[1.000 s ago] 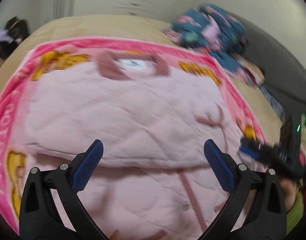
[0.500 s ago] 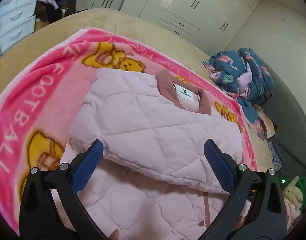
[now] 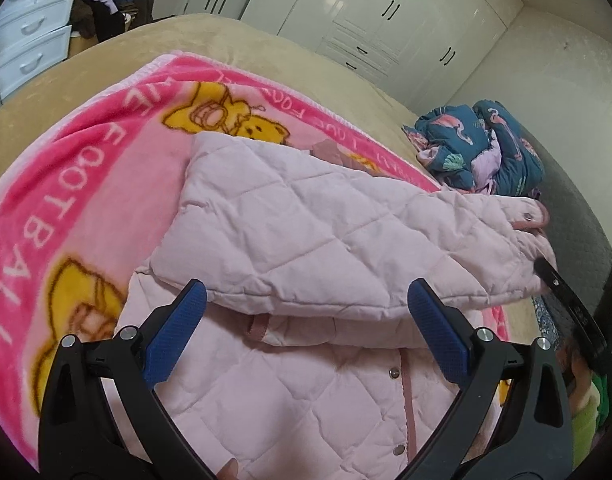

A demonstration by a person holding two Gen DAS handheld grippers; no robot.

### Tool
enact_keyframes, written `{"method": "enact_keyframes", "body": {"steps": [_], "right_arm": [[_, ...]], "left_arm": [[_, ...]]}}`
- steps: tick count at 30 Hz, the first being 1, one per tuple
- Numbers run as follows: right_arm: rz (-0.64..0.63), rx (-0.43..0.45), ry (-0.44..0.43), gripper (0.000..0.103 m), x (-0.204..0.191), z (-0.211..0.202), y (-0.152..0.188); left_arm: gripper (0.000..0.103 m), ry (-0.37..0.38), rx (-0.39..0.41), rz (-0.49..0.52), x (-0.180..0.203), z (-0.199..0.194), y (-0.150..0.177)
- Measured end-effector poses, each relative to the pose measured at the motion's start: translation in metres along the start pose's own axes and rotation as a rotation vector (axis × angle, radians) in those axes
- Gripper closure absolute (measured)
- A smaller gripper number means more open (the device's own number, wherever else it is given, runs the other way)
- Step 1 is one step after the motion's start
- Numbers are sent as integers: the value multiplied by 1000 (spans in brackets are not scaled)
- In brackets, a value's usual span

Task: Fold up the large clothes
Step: 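Grasp the jacket front edge with the right gripper and fold it over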

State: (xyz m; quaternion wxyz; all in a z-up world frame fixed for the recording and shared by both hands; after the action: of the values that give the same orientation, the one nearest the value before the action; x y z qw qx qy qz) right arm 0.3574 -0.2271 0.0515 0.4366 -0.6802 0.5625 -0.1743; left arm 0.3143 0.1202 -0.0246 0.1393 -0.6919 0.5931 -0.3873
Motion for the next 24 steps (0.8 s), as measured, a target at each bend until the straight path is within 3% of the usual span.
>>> {"method": "enact_keyframes", "body": {"steps": [15, 20, 22, 24], "right_arm": [[189, -166, 71, 81, 50, 58, 77], [235, -179, 81, 62, 52, 54, 82], [248, -149, 99, 44, 54, 45, 78], [250, -120, 125, 43, 56, 35, 71]], "left_arm": [[9, -16, -50, 45, 7, 19, 3], [9, -25, -59, 72, 12, 21, 1], [9, -33, -62, 88, 14, 23, -3], [9, -51, -69, 113, 19, 26, -11]]}}
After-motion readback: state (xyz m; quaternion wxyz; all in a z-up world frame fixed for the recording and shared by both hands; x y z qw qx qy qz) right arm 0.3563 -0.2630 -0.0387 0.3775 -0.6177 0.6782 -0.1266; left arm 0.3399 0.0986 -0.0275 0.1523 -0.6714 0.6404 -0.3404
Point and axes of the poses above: each gripper's, at about its wrist camera, not at the fingertips, and z roughly the way its jaws point, x to its right, y to its underside, the point moved 4 cm from there along z, roughly the way its jaws point, and after that the axes turned 8 degrees about z, right-handed, at the moved point
